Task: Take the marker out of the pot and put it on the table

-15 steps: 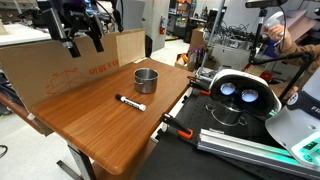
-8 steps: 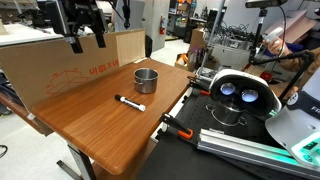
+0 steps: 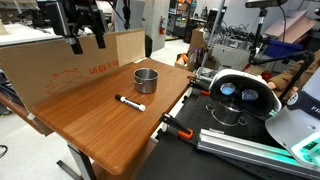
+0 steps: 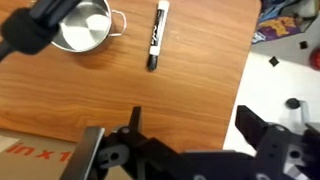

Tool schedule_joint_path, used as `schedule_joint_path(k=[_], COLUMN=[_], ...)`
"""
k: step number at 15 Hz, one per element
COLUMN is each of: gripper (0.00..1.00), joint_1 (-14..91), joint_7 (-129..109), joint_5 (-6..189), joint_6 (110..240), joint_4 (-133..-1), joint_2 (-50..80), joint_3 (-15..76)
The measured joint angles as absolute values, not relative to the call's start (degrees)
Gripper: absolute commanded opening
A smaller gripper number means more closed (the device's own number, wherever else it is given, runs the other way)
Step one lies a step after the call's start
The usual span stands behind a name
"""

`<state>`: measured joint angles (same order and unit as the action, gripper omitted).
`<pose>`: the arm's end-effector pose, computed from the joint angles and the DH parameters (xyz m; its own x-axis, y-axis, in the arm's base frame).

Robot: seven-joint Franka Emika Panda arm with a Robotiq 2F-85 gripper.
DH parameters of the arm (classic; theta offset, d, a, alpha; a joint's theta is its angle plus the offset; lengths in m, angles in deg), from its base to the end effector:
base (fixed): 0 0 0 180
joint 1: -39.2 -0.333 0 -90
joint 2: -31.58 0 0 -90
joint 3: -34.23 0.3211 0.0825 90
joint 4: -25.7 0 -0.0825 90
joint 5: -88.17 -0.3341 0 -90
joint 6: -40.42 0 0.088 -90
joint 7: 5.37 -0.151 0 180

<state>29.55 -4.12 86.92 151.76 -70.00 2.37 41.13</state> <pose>0.5764 0.1673 0.2841 0.9292 0.2893 -0.2300 0.2778 -0.9572 -0.0815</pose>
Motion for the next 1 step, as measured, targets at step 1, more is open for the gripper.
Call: schedule_joint_path(k=[1], gripper=[1.0], joint_1=[29.55], joint_7=[-4.12], joint_5=[86.92], joint_6=[151.76], joint_4=[-70.0], joint_2=[2.37], joint_3=[41.13])
